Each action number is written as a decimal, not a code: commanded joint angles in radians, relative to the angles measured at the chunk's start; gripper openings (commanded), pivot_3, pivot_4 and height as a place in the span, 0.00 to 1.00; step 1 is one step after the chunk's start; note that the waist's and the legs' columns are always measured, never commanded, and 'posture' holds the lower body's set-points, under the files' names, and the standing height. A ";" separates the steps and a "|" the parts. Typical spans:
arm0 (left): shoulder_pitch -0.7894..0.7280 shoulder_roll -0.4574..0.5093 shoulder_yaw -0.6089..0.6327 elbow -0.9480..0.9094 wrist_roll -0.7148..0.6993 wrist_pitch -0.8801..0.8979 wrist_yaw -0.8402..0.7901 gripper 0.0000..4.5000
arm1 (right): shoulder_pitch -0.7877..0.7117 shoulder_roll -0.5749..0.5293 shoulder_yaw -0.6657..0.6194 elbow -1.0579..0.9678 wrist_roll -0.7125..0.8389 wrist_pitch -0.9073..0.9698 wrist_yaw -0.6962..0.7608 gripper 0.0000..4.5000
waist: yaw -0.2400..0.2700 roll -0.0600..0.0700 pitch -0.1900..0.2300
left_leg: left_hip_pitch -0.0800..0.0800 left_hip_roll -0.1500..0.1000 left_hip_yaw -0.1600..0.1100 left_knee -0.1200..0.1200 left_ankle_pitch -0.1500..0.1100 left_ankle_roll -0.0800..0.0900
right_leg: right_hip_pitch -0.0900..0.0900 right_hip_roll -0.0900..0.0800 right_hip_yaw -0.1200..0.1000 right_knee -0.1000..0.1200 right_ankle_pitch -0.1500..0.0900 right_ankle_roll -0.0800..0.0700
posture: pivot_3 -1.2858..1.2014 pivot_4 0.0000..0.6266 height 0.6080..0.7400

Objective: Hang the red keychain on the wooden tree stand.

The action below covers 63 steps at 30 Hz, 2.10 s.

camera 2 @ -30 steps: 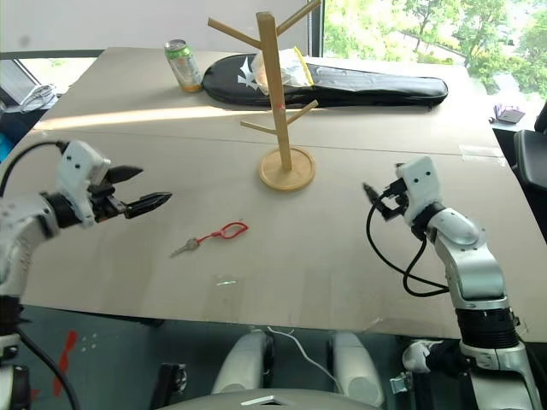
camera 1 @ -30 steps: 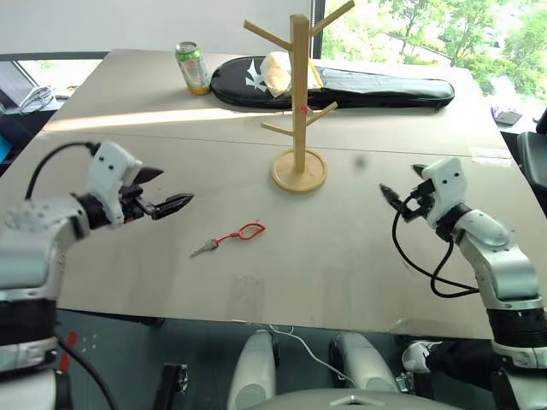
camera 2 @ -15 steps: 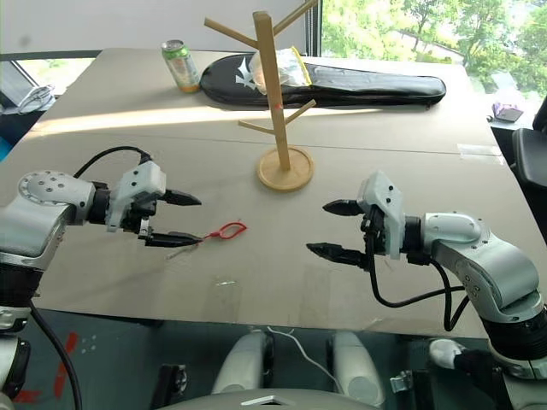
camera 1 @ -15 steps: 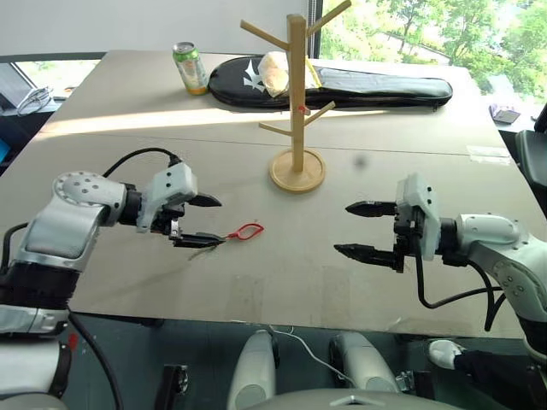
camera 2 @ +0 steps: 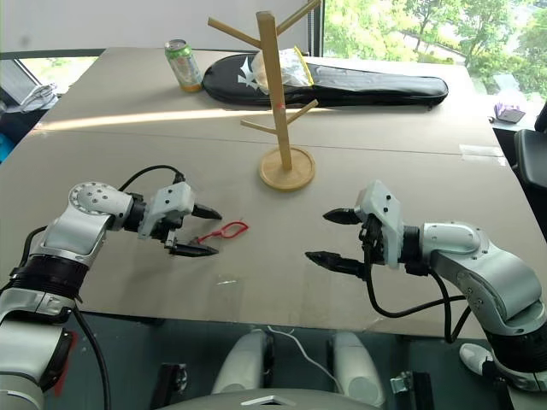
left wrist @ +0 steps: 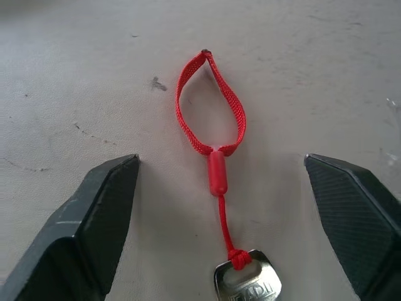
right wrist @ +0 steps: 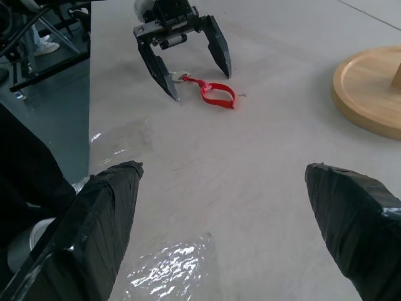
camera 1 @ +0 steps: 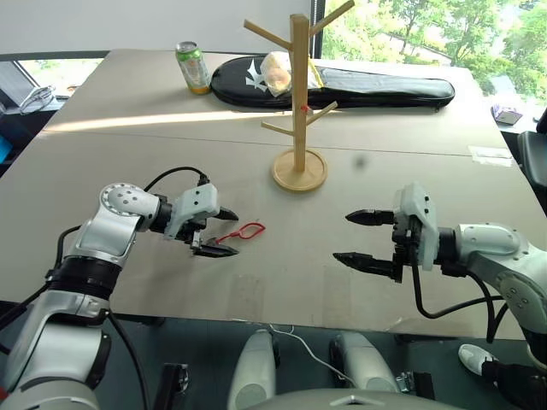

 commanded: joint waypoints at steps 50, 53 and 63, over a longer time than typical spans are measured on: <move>-0.004 -0.360 0.154 -0.612 0.138 -0.073 0.829 0.01 | -0.361 -0.023 -0.248 -0.025 0.431 0.169 -0.421 1.00 | 0.003 0.000 0.000 | 0.000 0.000 -0.002 0.003 0.000 0.000 | 0.003 -0.001 -0.001 -0.001 0.000 0.000 | 0.52 0.24 1.00; -0.018 -0.355 0.138 -0.577 0.160 -0.089 0.822 0.01 | -0.362 -0.027 -0.246 -0.023 0.437 0.167 -0.432 1.00 | 0.002 0.000 0.000 | 0.000 0.000 -0.002 0.003 0.000 0.000 | 0.003 0.000 -0.001 -0.001 0.000 0.000 | 0.52 0.24 1.00; -0.057 -0.346 0.094 -0.493 0.234 -0.109 0.809 0.01 | -0.351 -0.027 -0.244 -0.034 0.449 0.157 -0.464 1.00 | 0.002 0.000 0.000 | 0.000 0.000 -0.002 0.003 0.000 0.000 | 0.003 0.000 -0.001 -0.001 0.000 0.000 | 0.52 0.24 1.00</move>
